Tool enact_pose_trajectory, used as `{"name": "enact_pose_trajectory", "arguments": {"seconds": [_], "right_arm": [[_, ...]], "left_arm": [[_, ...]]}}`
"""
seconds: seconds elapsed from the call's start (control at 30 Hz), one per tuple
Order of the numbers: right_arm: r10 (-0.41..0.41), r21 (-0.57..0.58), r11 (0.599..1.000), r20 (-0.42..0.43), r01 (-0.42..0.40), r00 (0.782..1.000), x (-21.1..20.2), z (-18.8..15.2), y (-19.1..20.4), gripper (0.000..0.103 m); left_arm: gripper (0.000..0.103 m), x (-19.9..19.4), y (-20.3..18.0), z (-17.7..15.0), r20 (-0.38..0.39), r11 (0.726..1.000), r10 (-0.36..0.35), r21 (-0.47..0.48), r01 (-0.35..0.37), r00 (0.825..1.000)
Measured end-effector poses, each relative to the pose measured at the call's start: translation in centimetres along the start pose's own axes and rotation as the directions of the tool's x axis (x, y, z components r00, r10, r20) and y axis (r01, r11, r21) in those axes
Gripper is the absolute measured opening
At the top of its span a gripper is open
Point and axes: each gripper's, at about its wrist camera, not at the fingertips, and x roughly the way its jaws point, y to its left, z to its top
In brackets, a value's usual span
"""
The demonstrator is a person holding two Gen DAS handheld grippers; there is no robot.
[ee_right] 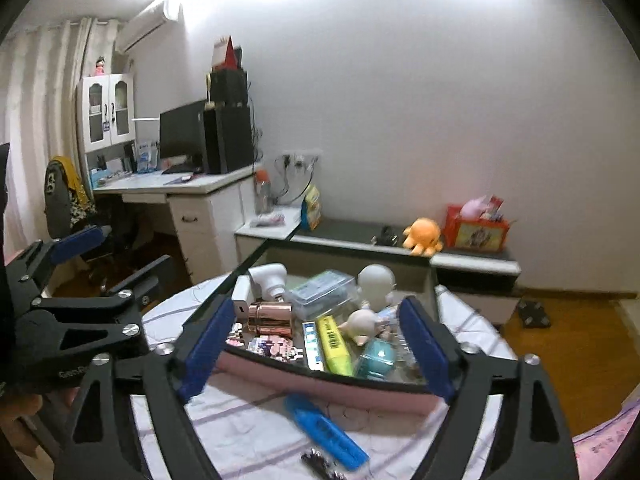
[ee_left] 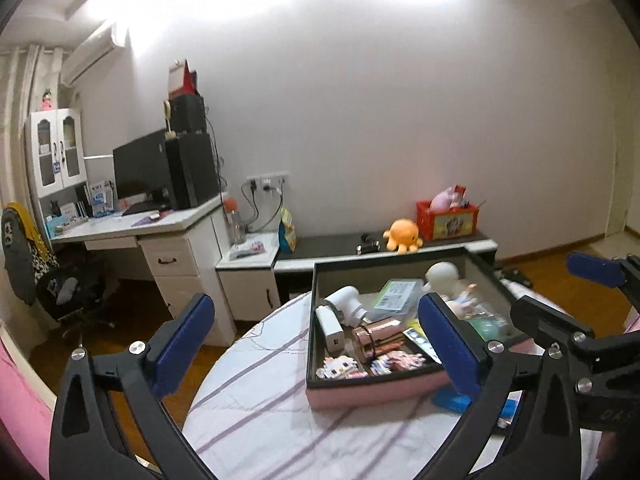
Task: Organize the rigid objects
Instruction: 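Withdraw both tools from the box back over the bed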
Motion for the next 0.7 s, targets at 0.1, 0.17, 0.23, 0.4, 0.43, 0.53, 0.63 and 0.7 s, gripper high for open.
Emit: {"name": "enact_pose_trajectory", "arguments": {"seconds": [0.1,0.17,0.23,0.4,0.43,0.53,0.63,0.7], "right_arm": [[-0.036,-0.005,0.999,0.07,0.036,0.997,-4.0,-0.8,0.7,0.103],[-0.033,-0.005,0.999,0.084,0.033,0.996,-5.8,-1.3,1.1,0.103],[-0.04,0.001,0.999,0.109,0.04,0.993,-7.5,-1.8,1.4,0.103],[-0.066,-0.011,0.998,0.17,0.069,0.983,-11.4,-3.0,2.1,0.103],[-0.066,-0.014,0.997,0.182,0.069,0.981,-11.9,-3.2,2.2,0.103],[-0.067,-0.011,0.998,0.181,0.07,0.981,-12.9,-3.6,2.4,0.103],[-0.079,-0.016,0.996,0.181,0.083,0.98,-13.6,-3.8,2.8,0.103],[-0.082,-0.014,0.996,0.18,0.086,0.98,-13.8,-3.8,2.7,0.103]], "left_arm": [[0.103,-3.6,0.1,-0.3,0.037,0.999,-0.035,-0.025,0.036,0.999],[0.103,-5.8,0.0,-0.6,0.068,0.998,-0.046,-0.029,0.048,0.997],[0.103,-7.7,-0.3,-0.8,0.096,0.999,-0.031,-0.021,0.034,0.995],[0.103,-11.3,-0.7,-1.8,0.137,0.999,-0.029,-0.037,0.034,0.99],[0.103,-11.7,-0.7,-2.0,0.141,0.999,-0.03,-0.04,0.036,0.99],[0.103,-12.6,-0.9,-2.3,0.142,0.999,-0.034,-0.037,0.04,0.989],[0.103,-13.1,-1.1,-2.6,0.14,0.998,-0.039,-0.037,0.044,0.989],[0.103,-13.2,-1.2,-2.7,0.138,0.998,-0.044,-0.035,0.049,0.989]]}}
